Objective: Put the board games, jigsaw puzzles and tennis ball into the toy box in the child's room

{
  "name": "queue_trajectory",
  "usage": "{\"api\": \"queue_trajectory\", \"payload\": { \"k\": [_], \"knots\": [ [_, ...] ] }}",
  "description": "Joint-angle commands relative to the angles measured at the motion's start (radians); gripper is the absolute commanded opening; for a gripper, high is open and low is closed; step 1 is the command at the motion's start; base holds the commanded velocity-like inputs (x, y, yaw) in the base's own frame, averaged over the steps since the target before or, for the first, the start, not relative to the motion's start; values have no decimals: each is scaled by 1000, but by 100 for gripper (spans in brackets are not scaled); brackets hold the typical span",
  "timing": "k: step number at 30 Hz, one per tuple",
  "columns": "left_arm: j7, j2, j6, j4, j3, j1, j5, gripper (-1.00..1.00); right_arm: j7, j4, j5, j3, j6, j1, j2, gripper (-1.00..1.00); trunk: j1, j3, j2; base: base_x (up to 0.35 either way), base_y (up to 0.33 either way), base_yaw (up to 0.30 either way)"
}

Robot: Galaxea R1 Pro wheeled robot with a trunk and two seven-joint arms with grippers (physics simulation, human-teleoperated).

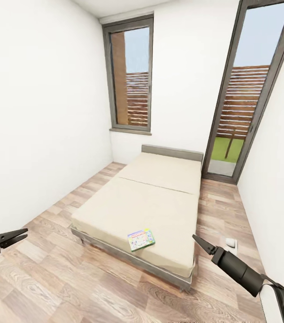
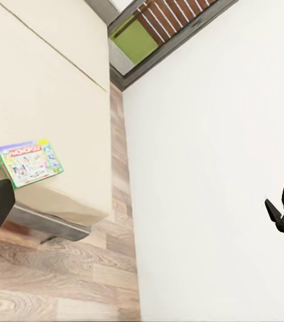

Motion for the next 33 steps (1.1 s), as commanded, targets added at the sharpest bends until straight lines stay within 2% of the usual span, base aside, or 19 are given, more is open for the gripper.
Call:
{"api": "queue_trajectory", "payload": {
  "k": [1, 11, 33],
  "knots": [
    [-4, 0, 11, 0, 0, 0, 0, 100, 2, 0, -2, -2, 6, -1, 1, 100, 1, -3, -2, 0, 235, -256],
    [-4, 0, 11, 0, 0, 0, 0, 100, 2, 2, -2, -2, 6, -1, 1, 100, 1, -9, -2, 0, 178, -256],
    [-4, 0, 11, 0, 0, 0, 0, 100, 2, 2, 0, -1, 6, -1, 3, 100, 1, -21, -2, 0, 11, -256]
  ]
}}
